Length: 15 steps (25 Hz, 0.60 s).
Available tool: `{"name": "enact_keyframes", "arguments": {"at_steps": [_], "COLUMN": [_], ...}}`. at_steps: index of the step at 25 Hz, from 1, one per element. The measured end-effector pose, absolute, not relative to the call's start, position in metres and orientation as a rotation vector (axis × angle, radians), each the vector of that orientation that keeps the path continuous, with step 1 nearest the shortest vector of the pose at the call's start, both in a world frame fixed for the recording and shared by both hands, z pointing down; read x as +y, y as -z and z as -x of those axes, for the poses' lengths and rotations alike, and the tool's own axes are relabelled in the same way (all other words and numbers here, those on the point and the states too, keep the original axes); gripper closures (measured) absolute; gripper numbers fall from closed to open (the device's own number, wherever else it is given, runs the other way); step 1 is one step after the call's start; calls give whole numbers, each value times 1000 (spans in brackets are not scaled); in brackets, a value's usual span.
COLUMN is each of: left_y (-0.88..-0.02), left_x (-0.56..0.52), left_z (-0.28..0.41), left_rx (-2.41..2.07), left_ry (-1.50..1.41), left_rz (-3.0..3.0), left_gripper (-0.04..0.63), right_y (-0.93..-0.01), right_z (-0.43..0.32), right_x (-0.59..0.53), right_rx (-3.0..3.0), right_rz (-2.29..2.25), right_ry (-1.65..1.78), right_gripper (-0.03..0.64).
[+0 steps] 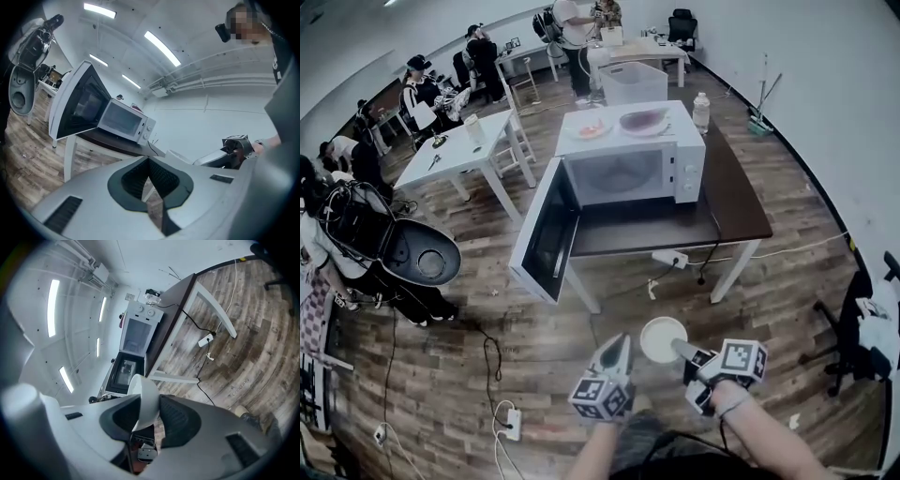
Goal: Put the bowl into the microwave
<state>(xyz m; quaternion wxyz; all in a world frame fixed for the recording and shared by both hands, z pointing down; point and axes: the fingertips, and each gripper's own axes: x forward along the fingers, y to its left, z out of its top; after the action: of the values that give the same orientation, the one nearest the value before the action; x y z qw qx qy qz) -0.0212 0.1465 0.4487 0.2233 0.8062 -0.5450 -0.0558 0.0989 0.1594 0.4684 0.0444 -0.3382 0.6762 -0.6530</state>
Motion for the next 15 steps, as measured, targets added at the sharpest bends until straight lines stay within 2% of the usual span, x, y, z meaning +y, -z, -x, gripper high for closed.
{"name": "enact_keyframes", "arguments": {"at_steps": [15], "left_y": [-455], "left_x": [90], "left_z": [56], "left_rx": [-1452], "left_ry": [183], "left_rz": [-2241], "left_gripper": [597], "right_y": [-477], "right_z": [-72], "right_x": [106], "right_rx": [2028], "right_rz": [1102], "right_ry": [2000], "right_gripper": [495]}}
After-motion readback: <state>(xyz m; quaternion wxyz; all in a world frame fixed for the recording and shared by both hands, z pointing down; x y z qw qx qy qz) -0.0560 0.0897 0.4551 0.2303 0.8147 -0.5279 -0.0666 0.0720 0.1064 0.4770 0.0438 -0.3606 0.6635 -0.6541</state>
